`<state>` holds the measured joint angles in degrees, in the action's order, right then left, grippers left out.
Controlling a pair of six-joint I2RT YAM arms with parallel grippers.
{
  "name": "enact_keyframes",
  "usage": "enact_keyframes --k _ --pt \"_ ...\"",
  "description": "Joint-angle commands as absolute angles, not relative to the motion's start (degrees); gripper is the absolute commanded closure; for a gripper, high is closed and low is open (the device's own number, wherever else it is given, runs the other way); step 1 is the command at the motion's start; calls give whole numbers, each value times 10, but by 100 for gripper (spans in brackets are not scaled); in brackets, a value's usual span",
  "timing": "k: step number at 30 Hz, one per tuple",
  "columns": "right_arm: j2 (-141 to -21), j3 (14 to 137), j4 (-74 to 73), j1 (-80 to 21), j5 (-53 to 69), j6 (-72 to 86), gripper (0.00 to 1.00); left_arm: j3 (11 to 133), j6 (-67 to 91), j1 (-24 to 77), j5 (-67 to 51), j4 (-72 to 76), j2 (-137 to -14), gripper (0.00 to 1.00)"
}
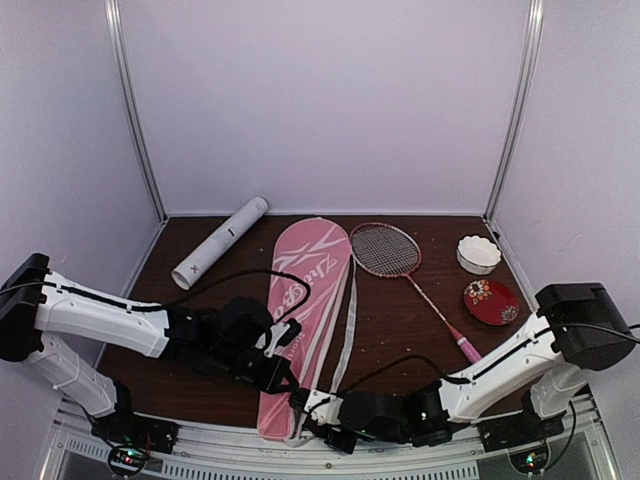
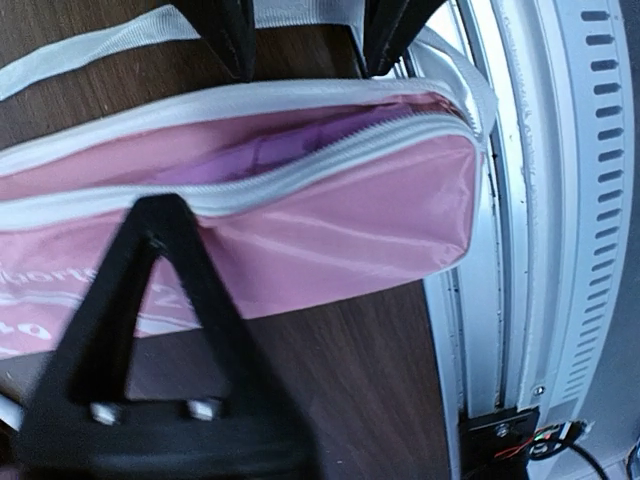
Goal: Pack up the badminton gear
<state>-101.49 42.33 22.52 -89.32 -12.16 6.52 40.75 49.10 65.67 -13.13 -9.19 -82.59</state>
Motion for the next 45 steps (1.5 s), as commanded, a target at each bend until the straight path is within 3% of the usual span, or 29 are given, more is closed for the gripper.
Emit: enact_keyframes --k 1,4,9,16,22,36,45 --pt "-950 378 247 -870 -103 178 60 405 471 644 -156 -55 -829 100" --pt "-924 347 259 -841 -63 255 64 402 473 638 -160 -44 -834 100" --pt "-922 337 326 -795 40 369 81 406 483 635 -162 -20 -840 100" --pt "-979 341 442 -765 90 505 88 390 519 634 -138 17 -823 100" --pt "-1079 315 626 -737 114 658 91 390 531 621 -126 48 -829 100" --pt "-1141 343 582 -721 127 724 90 419 528 618 -135 76 -862 100" --pt "-1108 337 527 -720 126 700 85 420 530 618 -129 76 -857 100"
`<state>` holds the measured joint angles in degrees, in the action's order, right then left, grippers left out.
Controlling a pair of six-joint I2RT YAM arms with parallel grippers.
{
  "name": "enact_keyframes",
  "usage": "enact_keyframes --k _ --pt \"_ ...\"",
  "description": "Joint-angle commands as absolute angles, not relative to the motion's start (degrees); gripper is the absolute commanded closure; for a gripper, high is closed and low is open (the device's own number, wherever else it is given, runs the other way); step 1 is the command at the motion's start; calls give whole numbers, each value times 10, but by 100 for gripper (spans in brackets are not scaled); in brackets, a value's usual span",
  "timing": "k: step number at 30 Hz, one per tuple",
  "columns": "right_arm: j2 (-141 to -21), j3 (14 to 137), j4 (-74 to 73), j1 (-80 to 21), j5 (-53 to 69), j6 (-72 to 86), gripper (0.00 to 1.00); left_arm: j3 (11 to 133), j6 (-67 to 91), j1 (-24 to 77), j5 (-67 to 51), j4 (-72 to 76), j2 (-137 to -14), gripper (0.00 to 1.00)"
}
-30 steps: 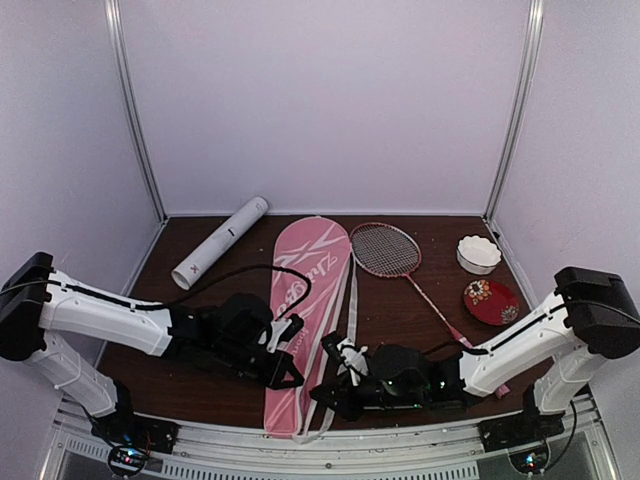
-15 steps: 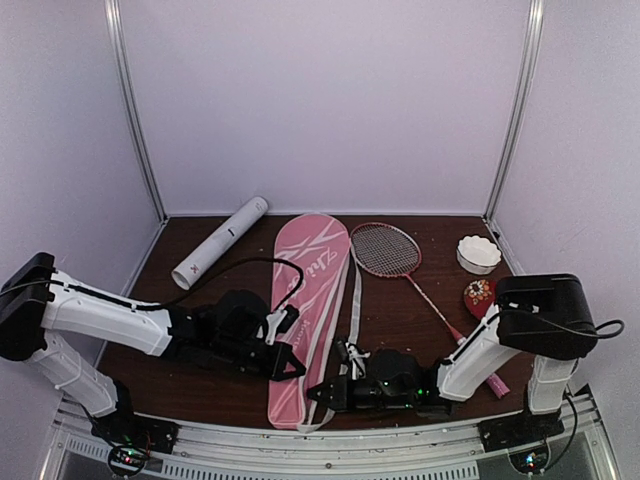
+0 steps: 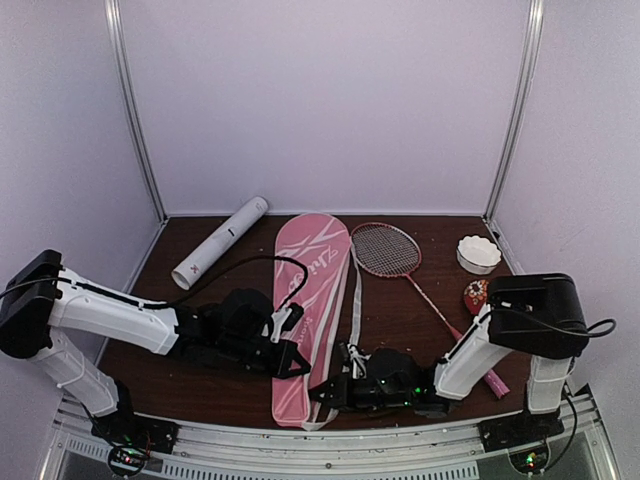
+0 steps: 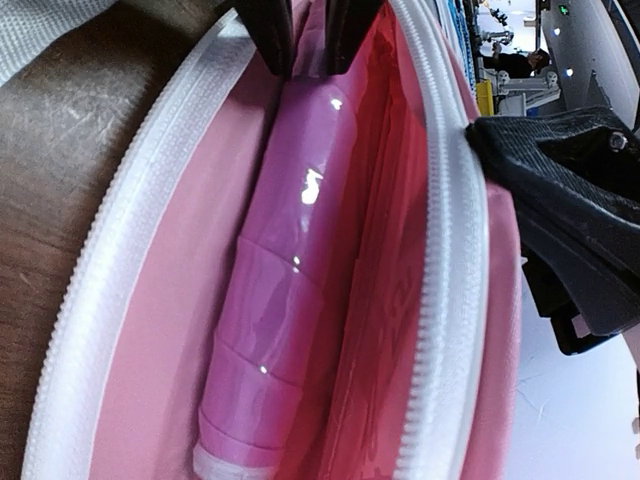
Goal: Pack up the badminton gear
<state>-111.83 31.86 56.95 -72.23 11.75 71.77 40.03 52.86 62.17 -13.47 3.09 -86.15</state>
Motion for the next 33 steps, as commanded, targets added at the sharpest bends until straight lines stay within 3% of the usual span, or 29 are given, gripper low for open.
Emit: enact_keyframes --k 1,16,27,30,33 --pt "-1116 353 519 -720 132 695 85 419 532 618 -131 82 -860 100" --pt "-1135 427 493 -684 161 657 87 409 543 614 -150 98 -863 100" --pt "-857 377 70 -670 -18 445 62 397 523 604 -133 69 -864 100" --pt "-775 370 -34 -622 -51 413 53 393 525 599 -130 78 -868 100" --pt "-717 362 -120 -539 -58 385 51 382 534 588 -136 98 -867 100"
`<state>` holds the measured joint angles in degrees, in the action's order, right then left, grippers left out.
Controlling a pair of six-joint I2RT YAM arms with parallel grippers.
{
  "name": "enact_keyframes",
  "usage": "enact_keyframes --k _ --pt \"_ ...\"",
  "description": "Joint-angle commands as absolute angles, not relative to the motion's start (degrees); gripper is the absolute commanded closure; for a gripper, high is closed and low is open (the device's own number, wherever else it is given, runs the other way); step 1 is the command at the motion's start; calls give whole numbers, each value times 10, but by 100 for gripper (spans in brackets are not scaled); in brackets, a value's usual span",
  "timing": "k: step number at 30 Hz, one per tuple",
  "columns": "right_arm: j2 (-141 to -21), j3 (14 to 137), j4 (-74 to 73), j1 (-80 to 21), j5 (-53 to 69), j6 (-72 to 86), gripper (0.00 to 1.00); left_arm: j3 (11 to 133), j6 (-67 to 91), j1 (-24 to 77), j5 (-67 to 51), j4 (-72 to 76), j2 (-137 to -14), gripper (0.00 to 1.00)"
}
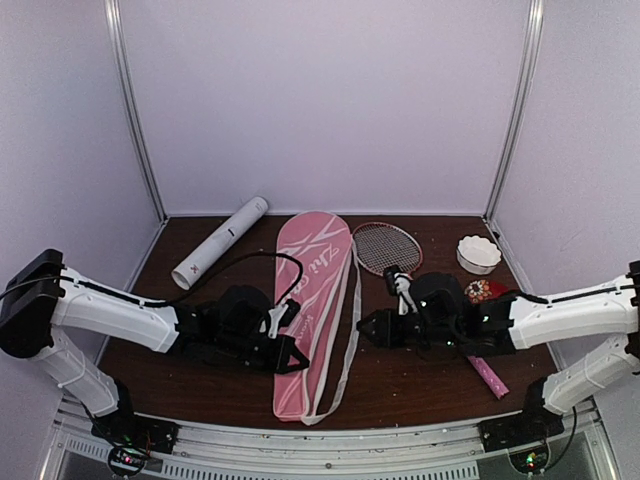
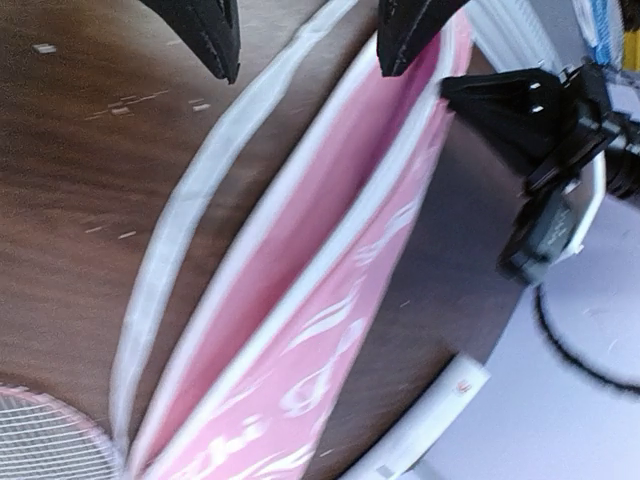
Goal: Pack up the badminton gear
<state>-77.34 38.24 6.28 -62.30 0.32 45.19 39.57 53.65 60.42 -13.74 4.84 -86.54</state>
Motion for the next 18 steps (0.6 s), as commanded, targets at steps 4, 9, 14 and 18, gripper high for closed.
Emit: enact_keyframes --k 4,9,14,18 --pt "-699 374 -209 -428 -49 336 49 387 526 579 -143 102 -871 100" --pt "-725 385 -248 -340 -38 299 50 393 520 576 -149 107 -872 100" --pt "-794 416 -250 -287 -18 262 53 394 519 573 -157 115 -878 100" --pt "-840 449 -262 -272 -22 240 52 392 518 571 -164 123 -878 100"
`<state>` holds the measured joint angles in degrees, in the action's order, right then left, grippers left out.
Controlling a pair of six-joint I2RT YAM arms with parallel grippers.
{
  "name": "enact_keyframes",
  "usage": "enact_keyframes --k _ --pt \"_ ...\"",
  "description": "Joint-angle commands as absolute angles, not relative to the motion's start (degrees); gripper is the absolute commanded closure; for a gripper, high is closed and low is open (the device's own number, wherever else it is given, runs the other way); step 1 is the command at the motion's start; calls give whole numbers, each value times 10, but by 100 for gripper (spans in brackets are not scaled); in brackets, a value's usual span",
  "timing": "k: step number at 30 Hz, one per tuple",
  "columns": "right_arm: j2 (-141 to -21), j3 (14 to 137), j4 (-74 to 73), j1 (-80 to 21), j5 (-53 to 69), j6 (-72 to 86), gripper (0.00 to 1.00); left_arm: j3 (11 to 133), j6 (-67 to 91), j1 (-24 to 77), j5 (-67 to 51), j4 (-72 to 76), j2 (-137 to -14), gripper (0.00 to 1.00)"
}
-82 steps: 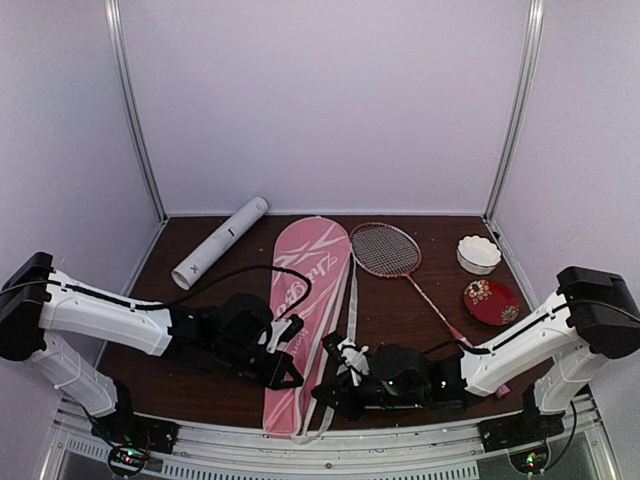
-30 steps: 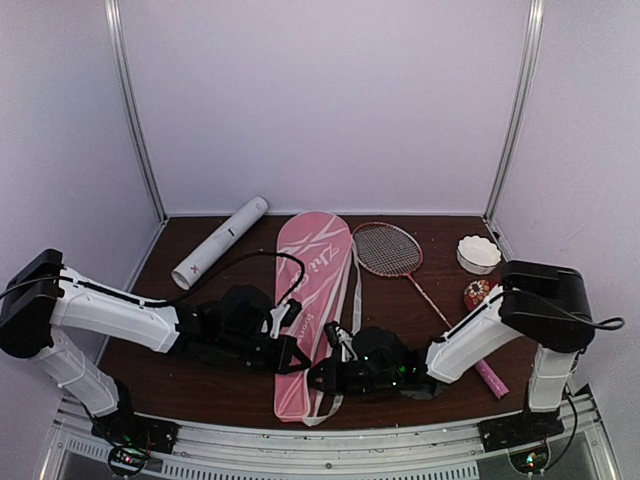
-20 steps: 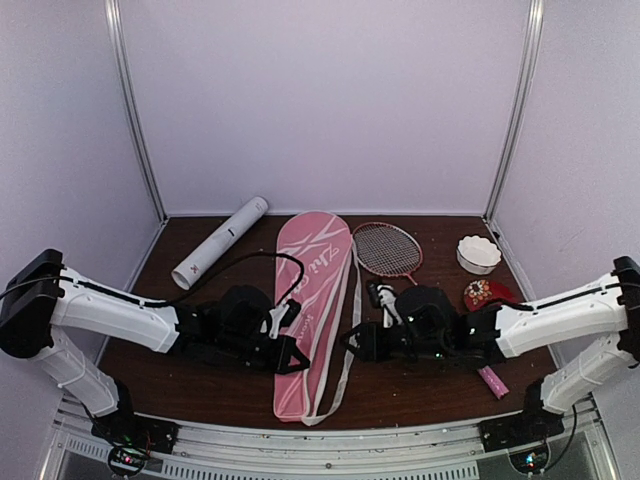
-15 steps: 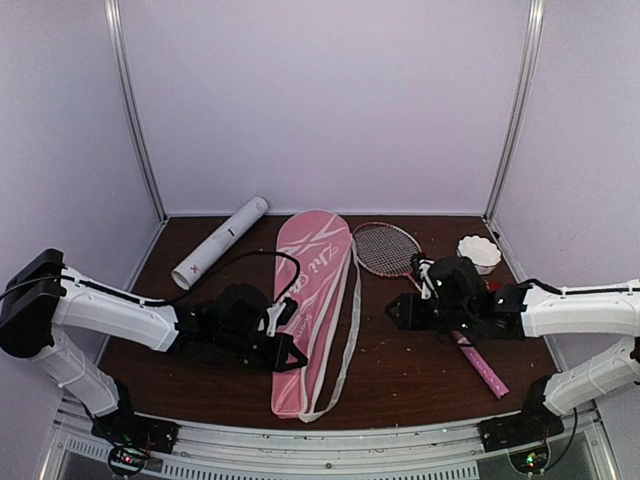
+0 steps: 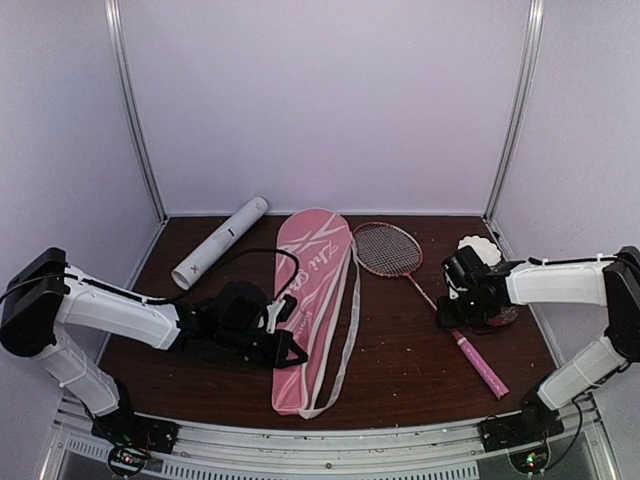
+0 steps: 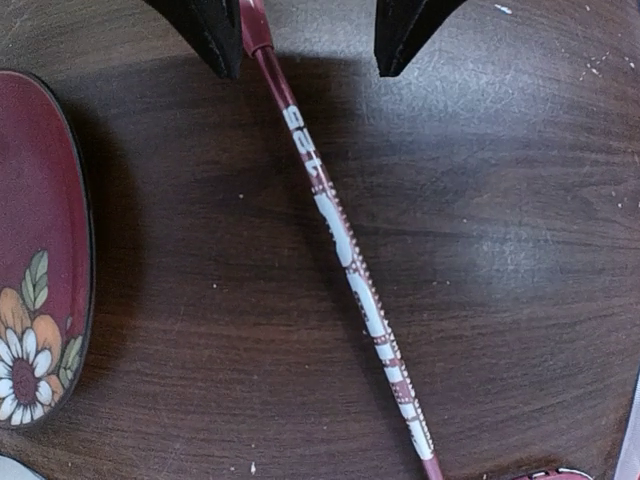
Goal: Pack up the badminton gear
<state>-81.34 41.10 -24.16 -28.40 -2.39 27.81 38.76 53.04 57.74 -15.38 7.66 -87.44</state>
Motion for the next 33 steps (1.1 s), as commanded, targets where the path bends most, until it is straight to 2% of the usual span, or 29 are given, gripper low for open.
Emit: enact_keyframes --k 1,4,8,17,25,28,33 --pt "-847 455 -262 -269 -23 235 52 392 518 570 -165 123 -878 100" --pt "-873 472 -264 -258 -13 224 54 390 520 567 -167 128 -879 100" --pt "-897 493 -266 -256 16 213 63 389 520 560 -171 131 -882 100" --pt "-933 506 -250 -255 82 222 71 394 517 548 -183 134 -890 100" --pt "-909 534 -282 -249 88 204 70 394 517 547 -189 138 -894 100" --pt "-925 552 -303 -241 60 191 65 397 515 546 -193 139 -898 100" --pt "-962 573 -319 -241 69 175 66 397 512 545 -193 140 -899 100"
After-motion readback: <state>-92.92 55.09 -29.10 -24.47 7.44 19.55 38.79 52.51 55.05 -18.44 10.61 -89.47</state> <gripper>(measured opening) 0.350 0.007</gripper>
